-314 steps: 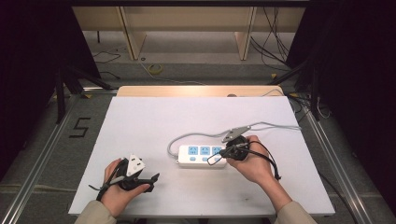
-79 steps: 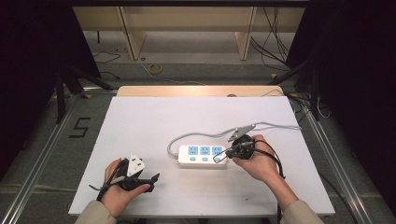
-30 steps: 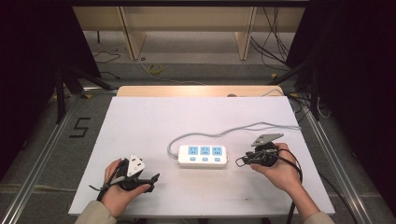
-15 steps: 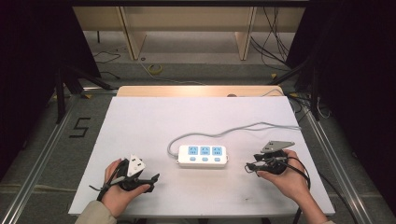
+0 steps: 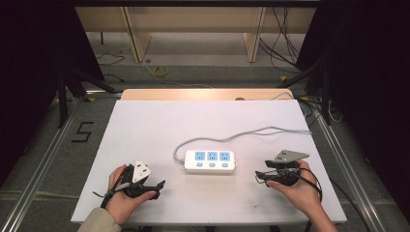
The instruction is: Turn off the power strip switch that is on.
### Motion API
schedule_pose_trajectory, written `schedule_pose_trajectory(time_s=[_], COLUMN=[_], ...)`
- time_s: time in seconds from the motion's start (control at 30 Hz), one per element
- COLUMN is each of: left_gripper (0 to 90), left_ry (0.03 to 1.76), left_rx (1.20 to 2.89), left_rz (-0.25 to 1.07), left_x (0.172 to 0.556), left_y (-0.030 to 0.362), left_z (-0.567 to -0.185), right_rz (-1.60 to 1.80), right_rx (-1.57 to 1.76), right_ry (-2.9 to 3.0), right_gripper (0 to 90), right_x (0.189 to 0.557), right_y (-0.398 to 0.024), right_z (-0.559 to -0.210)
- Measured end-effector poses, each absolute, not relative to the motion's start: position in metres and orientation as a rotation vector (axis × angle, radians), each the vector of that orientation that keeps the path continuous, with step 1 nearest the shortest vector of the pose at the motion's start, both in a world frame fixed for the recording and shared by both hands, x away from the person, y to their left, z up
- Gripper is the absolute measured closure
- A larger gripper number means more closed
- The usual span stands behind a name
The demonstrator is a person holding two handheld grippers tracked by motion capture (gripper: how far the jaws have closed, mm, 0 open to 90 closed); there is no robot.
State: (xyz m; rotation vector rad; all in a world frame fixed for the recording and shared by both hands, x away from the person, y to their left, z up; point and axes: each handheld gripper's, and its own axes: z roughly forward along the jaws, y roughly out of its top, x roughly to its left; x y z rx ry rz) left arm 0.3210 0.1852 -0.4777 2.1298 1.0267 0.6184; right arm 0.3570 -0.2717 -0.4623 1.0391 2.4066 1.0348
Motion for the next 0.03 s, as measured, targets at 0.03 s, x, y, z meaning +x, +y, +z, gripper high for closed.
schedule_pose_trajectory(time_s=[0.03], left_gripper=[16.8], left_ry=[1.028], left_rx=[2.126], left_rz=[0.619], left_x=[0.3216], left_y=[0.1853], left_z=[-0.4784], right_rz=[1.038], right_rx=[1.038], right_ry=[2.405], right_gripper=[42.8], right_x=[0.357], right_y=[-0.2718], right_z=[-0.4619])
